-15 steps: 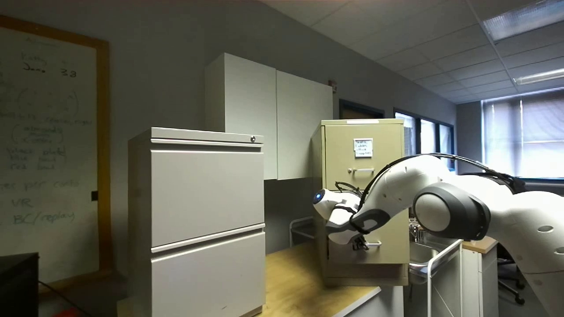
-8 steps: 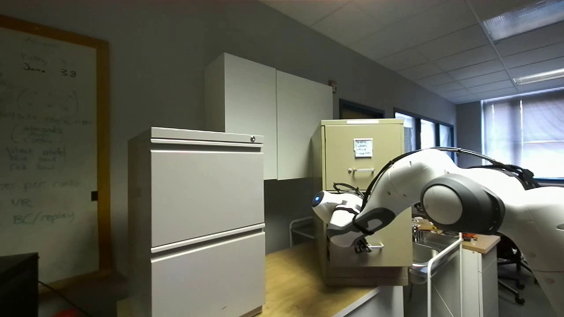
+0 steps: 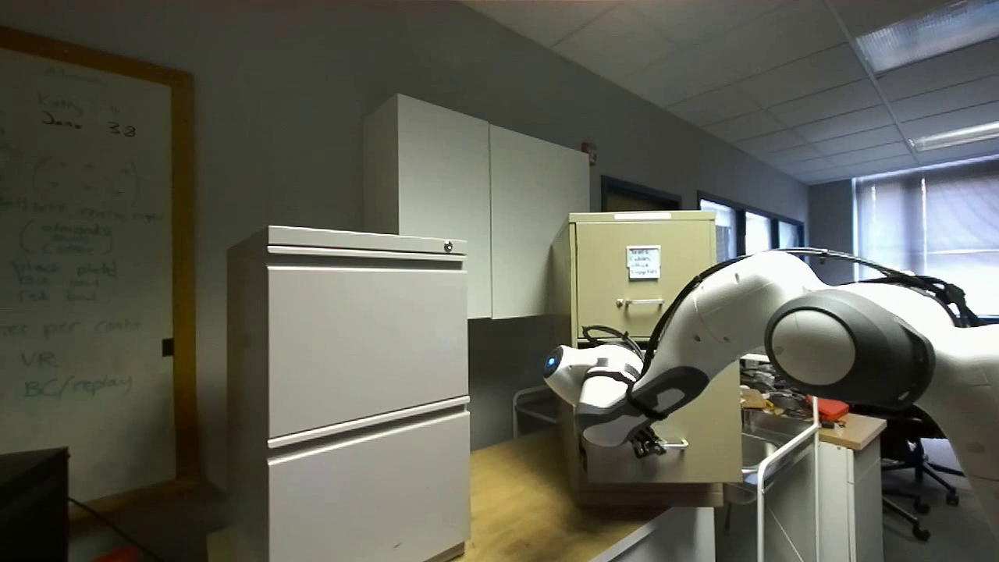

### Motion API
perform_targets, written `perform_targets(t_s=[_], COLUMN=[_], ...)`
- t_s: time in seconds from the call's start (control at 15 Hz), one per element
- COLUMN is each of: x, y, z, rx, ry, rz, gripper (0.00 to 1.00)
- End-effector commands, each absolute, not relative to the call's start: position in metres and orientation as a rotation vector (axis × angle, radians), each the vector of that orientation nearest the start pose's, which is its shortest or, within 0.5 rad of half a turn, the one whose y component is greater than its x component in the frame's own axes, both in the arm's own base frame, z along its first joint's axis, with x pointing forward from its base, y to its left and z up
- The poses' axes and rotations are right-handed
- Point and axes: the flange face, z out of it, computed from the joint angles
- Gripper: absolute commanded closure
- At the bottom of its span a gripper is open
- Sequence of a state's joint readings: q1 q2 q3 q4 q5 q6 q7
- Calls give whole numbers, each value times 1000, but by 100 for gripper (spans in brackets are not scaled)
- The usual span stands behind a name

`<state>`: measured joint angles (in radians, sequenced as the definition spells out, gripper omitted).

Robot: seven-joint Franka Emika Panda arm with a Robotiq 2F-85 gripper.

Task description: Open the bottom drawer of the right cabinet

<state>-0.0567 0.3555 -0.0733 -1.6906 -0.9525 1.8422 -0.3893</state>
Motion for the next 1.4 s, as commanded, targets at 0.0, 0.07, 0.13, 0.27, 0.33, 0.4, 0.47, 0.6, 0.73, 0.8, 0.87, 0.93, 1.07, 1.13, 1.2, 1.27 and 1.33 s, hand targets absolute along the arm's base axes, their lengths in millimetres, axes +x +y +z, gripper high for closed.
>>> perform_targets(t_s=[0.0, 0.07, 0.13, 0.27, 0.33, 0.4, 0.47, 0.6, 0.73, 0.8, 0.87, 0.93, 1.07, 1.13, 1.2, 1.27, 1.33], x=[597, 593, 587, 577, 572, 564, 554, 531, 516, 507, 501, 496, 477, 489, 487, 487, 487], y=[-81, -75, -68, -52, -41, -27, -9, 33, 62, 77, 88, 97, 134, 112, 115, 115, 115], z=[376, 375, 374, 370, 368, 365, 358, 338, 332, 331, 330, 332, 319, 333, 325, 322, 321], rx=[2171, 2156, 2139, 2106, 2095, 2085, 2092, 2111, 2151, 2177, 2211, 2243, 2331, 2296, 2298, 2289, 2288], ry=[774, 766, 750, 733, 734, 737, 741, 774, 782, 778, 767, 757, 785, 743, 744, 746, 746], rz=[-698, -732, -770, -840, -882, -938, -1008, -1142, -1242, -1291, -1333, -1371, -1512, -1422, -1447, -1451, -1451], gripper=[96, 96, 96, 96, 96, 96, 96, 96, 96, 96, 96, 66, 34, 34, 55, 47, 40])
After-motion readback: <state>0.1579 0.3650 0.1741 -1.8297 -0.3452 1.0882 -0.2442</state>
